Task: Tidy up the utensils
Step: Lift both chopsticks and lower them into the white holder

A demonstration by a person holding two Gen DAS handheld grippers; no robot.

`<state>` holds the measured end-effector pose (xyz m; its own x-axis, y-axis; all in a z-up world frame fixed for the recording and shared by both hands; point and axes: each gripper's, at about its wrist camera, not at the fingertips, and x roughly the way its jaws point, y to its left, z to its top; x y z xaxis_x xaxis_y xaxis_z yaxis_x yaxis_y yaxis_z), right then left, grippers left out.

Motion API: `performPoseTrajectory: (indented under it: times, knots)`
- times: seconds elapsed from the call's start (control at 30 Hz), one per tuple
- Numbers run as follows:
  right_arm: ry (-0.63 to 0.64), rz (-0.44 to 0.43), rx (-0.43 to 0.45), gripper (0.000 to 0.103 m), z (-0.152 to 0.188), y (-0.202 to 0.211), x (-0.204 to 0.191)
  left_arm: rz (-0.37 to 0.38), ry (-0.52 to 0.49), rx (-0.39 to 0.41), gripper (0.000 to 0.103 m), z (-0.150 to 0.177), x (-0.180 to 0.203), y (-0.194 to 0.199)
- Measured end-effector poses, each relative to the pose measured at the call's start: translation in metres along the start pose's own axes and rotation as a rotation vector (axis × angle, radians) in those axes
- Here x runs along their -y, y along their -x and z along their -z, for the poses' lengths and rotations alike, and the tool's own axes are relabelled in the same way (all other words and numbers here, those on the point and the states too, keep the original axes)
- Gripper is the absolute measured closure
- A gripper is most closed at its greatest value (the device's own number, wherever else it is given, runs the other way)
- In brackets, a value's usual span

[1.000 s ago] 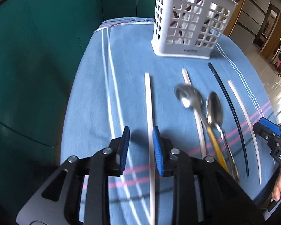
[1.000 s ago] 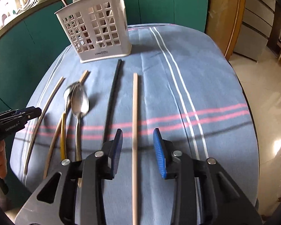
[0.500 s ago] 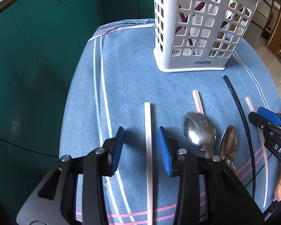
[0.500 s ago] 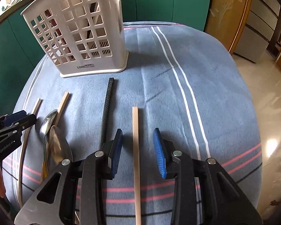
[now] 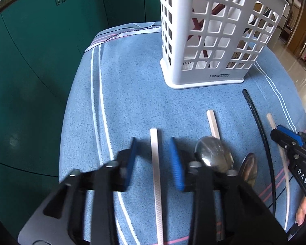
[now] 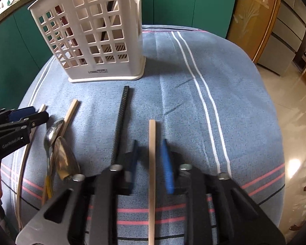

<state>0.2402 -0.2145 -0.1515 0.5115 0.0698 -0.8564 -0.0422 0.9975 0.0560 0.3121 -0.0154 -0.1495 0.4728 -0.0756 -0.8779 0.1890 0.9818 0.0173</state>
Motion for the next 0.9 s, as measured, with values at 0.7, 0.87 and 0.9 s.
performPoseTrajectory:
  times: [0.7,0.87,0.9]
  knots:
    - [-0.040,-0.152,0.454,0.096,0.000,0.217,0.022,0.086,0.075,0.485,0.097,0.002,-0.015,0.210]
    - [-0.011,-0.183,0.529,0.096,-0.029,0.247,0.017,0.103,0.069,0.591,0.097,-0.018,-0.017,0.254]
    - [0.003,-0.185,0.551,0.097,-0.036,0.252,0.013,0.104,0.070,0.625,0.097,-0.024,-0.018,0.265]
